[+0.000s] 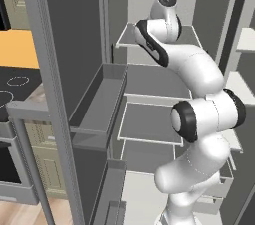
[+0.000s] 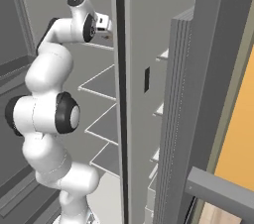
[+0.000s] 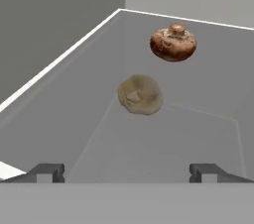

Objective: Gather the garlic and mushroom from the fridge and place them on a tray on the dining counter. Then gather the chicken drumstick and fish from the fridge and place them on the other tray.

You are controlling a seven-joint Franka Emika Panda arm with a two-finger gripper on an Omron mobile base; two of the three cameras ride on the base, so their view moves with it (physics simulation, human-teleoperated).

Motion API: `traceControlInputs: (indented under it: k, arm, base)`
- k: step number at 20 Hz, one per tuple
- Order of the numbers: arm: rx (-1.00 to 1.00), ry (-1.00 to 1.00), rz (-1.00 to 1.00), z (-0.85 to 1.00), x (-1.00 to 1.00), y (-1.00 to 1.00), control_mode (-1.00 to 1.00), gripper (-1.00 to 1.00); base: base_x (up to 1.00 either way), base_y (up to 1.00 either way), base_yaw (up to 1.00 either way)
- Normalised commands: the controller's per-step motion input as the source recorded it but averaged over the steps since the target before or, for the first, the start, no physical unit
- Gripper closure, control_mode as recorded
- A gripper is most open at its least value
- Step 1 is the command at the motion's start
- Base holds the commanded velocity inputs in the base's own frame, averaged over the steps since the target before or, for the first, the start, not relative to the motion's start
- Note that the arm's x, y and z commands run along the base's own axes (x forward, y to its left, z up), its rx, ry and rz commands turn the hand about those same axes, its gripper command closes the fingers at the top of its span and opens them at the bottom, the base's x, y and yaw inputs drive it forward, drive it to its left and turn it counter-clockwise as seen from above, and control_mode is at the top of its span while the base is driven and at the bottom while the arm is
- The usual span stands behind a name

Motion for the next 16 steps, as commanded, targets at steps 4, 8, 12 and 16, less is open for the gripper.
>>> traceControlInputs:
  k: [4,8,12,16]
  arm:
    - [0.00,0.00,0.00,-0.25,0.46,-0.03,-1.00,-1.00]
    - [-0.03,0.00,-0.01,-0.25,0.42,-0.07,-1.00,-1.00]
    - [-0.04,0.00,-0.03,-0.20,0.47,-0.09,-1.00,-1.00]
    - [-0.01,0.00,-0.03,-0.10,0.55,0.00,-1.00,-1.00]
  base:
    - [0.00,0.00,0.00]
    - [0.00,0.00,0.00]
    - [0.00,0.00,0.00]
    - [0.00,0.00,0.00]
